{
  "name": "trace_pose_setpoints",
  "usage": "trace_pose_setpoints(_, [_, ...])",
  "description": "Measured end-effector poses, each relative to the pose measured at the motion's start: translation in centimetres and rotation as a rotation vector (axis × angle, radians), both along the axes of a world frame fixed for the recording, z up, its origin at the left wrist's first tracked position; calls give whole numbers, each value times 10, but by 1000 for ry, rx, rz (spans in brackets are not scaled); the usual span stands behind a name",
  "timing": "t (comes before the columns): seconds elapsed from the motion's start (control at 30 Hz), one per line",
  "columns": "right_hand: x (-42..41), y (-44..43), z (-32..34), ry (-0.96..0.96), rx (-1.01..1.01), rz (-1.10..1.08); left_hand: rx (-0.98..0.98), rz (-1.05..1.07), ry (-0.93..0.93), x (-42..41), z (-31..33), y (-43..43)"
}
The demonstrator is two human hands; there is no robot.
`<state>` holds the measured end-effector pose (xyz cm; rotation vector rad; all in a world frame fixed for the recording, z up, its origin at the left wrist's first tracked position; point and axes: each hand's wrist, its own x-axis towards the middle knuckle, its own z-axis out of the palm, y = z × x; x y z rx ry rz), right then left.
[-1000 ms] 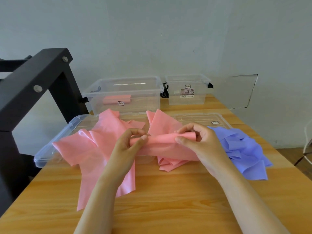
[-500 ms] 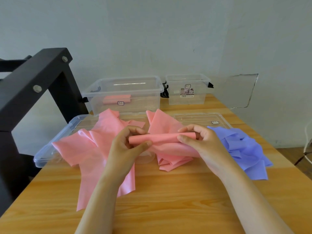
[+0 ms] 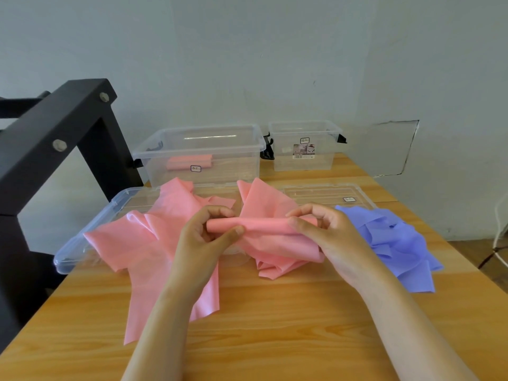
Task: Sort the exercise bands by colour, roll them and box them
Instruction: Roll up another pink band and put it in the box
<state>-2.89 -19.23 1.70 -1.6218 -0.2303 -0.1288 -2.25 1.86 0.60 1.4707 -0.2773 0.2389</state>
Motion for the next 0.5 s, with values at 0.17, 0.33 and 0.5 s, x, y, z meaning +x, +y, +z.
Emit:
trace_pose_setpoints(0.17, [2, -2, -2, -32, 19, -25, 27, 4, 75, 1, -3, 0])
trace_pose_setpoints(0.33, [2, -4, -1, -71, -27, -25, 102, -23, 109, 2, -4, 0])
trace_pose_setpoints(0.5, [5, -9, -4, -10, -116, 9, 2, -60, 34, -1, 0, 1])
